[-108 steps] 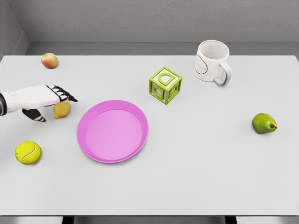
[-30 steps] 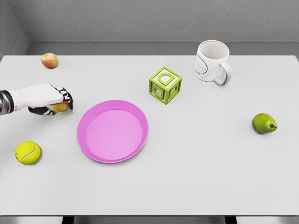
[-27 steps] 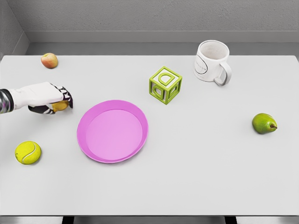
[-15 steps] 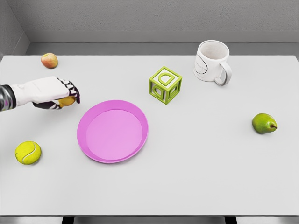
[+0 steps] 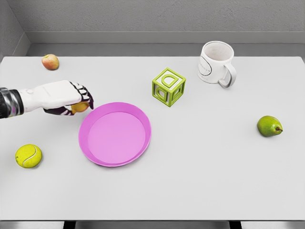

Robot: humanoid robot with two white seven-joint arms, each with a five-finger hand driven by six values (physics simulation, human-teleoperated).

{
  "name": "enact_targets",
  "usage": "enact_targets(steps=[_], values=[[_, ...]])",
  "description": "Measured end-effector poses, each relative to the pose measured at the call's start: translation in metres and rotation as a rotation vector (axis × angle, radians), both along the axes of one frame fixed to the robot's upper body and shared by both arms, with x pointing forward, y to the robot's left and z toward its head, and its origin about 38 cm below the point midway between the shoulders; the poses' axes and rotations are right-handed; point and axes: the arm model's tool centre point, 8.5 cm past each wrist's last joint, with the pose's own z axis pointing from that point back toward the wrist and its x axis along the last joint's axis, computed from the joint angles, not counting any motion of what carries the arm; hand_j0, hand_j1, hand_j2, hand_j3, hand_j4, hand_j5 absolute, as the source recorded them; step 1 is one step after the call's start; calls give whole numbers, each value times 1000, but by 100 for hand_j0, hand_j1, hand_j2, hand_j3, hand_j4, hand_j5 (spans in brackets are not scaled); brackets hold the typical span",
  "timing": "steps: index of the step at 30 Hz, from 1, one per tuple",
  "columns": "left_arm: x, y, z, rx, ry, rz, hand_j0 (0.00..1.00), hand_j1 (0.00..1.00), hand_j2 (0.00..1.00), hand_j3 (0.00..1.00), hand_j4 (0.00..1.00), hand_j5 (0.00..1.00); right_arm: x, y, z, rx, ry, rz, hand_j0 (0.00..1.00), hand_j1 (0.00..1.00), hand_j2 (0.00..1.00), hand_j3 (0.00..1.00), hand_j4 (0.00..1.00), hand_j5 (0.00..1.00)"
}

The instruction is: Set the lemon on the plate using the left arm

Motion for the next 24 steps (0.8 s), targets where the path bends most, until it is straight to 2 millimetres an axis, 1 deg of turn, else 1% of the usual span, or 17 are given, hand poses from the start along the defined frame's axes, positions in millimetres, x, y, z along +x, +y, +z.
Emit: enact_targets(steps=[1,6,7,8,13,14,17,19,24], values=[[-4,-1,-7,1,15,-6,62,62,62,62,62,62,0,0,0,0,0,0,100,100,100,100,100,100],[-12,-11,-8,-4,13,-37,62,62,62,62,62,62,0,0,0,0,0,0,100,100,100,100,100,100],[-15,-11,-13,-5,25,-39,62,62,62,62,62,62,0,0,0,0,0,0,100,100,100,100,100,100],[-16,-12,-13,-5,26,-43,62,62,62,62,62,62,0,0,0,0,0,0,100,100,100,100,100,100],[-20,-20,-7,-10,7,-68,62,62,62,62,62,62,0,0,0,0,0,0,100,100,100,100,100,100],[-22,-22,-8,-11,8,-75,62,62,62,62,62,62,0,0,0,0,0,0,100,100,100,100,100,100],[-29,-30,-11,-18,12,-100,62,62,62,62,62,62,0,0,0,0,0,0,100,100,100,100,100,100],[-31,-36,-9,-24,5,-117,62,62,62,62,62,62,0,0,0,0,0,0,100,100,100,100,100,100],[-36,-53,-13,-50,9,-154,63,63,63,63,63,63,0,0,0,0,0,0,100,100,100,100,100,100]])
